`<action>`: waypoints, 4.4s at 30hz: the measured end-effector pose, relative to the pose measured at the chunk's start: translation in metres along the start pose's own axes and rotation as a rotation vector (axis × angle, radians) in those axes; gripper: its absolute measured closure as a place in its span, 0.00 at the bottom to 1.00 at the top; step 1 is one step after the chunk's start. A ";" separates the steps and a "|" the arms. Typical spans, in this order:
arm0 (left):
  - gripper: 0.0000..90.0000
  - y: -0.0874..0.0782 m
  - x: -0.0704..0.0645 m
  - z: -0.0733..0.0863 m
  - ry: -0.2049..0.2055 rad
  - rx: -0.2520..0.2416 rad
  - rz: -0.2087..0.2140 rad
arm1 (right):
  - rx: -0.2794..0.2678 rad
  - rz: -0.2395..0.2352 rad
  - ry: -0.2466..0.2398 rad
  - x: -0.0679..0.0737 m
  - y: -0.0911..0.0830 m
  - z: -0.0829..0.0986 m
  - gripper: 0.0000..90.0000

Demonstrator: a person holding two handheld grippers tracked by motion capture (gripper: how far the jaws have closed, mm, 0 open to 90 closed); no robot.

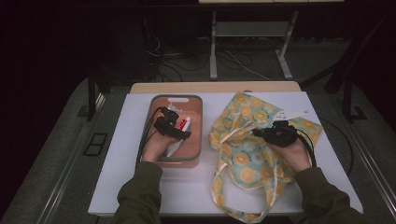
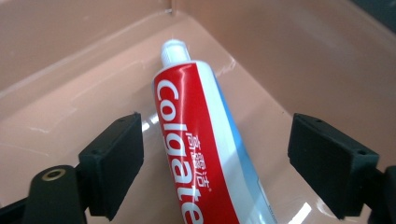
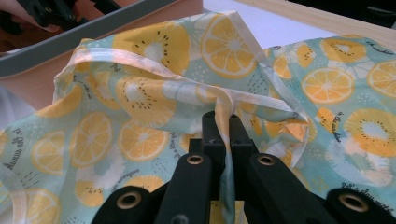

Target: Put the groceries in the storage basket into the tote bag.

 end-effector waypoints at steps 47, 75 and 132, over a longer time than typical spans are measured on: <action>0.83 -0.077 -0.044 -0.038 0.156 -0.077 0.163 | 0.001 0.009 -0.001 -0.003 0.000 0.001 0.99; 0.83 -0.030 -0.203 -0.031 0.323 0.021 0.287 | -0.003 0.017 -0.006 -0.005 -0.004 0.001 0.99; 0.68 0.002 -0.194 0.060 0.290 0.013 0.268 | 0.007 0.015 -0.021 -0.002 -0.004 0.004 0.99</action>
Point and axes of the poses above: each handheld gripper's, and its own axes: y roughly forward along the jaws, z roughly out of its underside, x roughly to its left, the point moved 6 cm from there along y, roughly forward along the jaws, and after that the axes turned 4 degrees about -y, right-handed, at the moved point
